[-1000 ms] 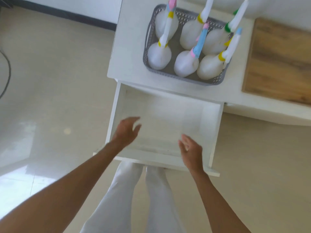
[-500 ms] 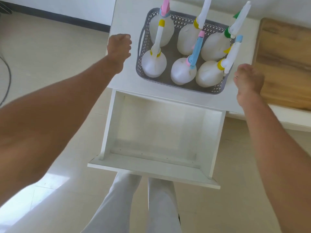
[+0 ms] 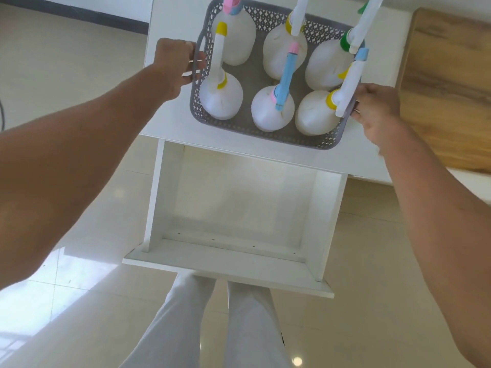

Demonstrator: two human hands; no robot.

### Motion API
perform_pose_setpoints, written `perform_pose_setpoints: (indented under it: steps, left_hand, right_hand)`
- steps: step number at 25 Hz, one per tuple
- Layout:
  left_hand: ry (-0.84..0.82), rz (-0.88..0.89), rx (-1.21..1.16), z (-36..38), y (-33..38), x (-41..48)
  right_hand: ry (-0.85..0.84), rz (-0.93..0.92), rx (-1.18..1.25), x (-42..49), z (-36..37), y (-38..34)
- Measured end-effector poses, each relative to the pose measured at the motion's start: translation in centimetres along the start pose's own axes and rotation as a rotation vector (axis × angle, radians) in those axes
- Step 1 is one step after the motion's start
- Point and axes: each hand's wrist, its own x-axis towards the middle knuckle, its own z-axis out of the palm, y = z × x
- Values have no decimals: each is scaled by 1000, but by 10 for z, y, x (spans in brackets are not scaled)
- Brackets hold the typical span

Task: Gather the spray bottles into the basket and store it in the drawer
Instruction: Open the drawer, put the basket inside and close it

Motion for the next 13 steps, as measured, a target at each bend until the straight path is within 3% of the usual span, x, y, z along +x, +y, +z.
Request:
perform_pose_setpoints:
  steps: [13]
  left_hand:
    - [-4, -37, 47, -52, -91, -96]
  right_hand:
    - [-42, 49, 47, -111, -13, 82]
